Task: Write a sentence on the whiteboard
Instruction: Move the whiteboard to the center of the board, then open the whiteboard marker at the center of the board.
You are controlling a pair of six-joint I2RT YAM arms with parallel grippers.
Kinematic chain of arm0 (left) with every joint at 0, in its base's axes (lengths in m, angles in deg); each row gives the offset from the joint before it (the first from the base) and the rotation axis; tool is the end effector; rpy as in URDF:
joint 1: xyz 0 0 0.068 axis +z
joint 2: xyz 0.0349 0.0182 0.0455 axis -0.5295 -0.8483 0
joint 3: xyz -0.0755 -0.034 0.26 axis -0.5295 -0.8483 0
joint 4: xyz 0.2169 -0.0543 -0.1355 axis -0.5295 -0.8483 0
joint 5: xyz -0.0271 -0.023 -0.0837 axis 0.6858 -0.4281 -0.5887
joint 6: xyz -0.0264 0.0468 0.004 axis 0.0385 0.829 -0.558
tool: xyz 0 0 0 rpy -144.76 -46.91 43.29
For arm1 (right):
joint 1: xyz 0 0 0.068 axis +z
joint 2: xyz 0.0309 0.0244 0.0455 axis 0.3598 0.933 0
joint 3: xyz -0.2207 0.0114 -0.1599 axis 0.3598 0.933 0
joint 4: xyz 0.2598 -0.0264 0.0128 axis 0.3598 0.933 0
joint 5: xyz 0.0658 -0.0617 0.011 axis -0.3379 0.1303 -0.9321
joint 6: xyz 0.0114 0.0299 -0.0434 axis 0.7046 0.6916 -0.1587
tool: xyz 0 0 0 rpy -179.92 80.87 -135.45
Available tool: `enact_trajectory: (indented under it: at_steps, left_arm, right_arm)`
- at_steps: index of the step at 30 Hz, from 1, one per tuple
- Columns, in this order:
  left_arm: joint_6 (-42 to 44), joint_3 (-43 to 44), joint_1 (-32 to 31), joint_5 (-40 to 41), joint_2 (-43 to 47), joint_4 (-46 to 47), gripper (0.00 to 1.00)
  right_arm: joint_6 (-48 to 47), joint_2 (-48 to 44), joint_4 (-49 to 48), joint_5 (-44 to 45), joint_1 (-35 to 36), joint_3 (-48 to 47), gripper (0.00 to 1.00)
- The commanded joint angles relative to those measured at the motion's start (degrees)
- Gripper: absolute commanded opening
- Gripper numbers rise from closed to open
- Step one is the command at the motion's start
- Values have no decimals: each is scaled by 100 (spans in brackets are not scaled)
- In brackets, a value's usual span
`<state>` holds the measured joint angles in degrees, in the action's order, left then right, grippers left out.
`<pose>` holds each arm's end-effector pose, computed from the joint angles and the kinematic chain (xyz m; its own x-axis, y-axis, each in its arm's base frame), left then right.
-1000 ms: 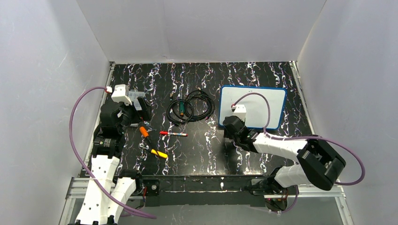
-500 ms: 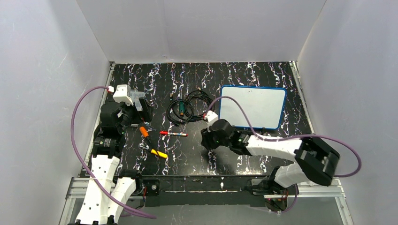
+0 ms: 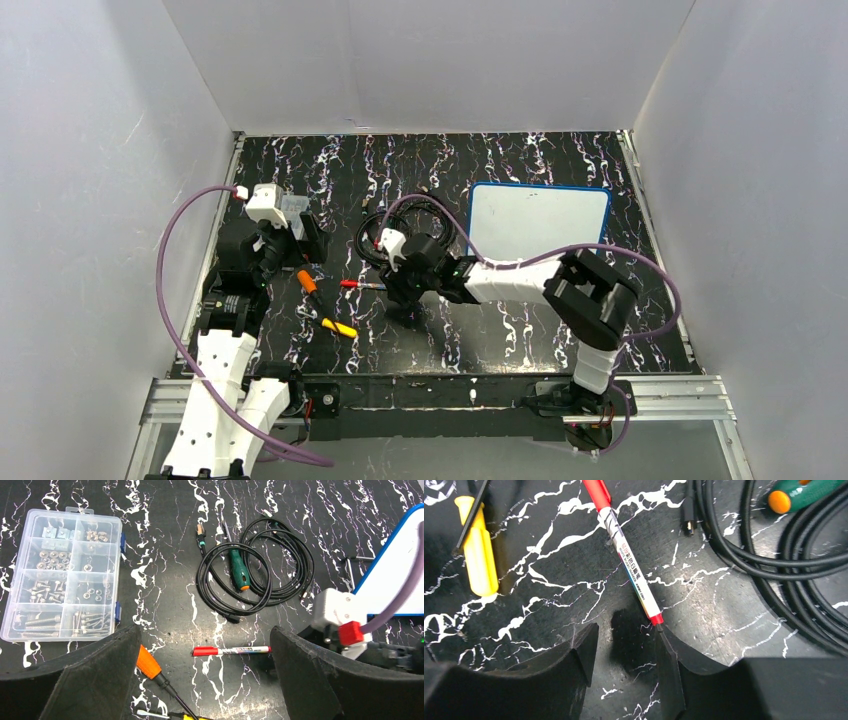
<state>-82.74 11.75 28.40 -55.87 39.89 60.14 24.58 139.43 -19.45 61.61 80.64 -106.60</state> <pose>0.1612 -0.0159 0.3393 -0.2796 -0.1467 -0.9489 0.1774 0.9634 -0.2012 0.1934 0.3321 0.1836 -0.3680 -0.4434 -0.8173 -0.8483 0.5200 0.0999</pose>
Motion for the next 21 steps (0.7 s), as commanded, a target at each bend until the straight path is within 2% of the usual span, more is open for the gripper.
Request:
enact_trajectory:
  at_steps: [1,6,11,15,21]
  left_arm:
    - [86,-12,10,-119,17,43,99]
    - [104,-23,15,-180,9,61,99]
    - [103,-30,2,-206,-18,78,99]
    - [104,-30,1,-241,-33,94,99]
    - [110,-34,2,-327,-78,113,99]
  right_arm:
    - [-502,353,103,-99,82,-489,55]
    - [-738,721,155,82,108,-759,55]
    - [-863,957,177,211,127,-895,50]
    - [-889,1027,60,481,144,-848,50]
    - [-976,1087,67,502,178,-855,36]
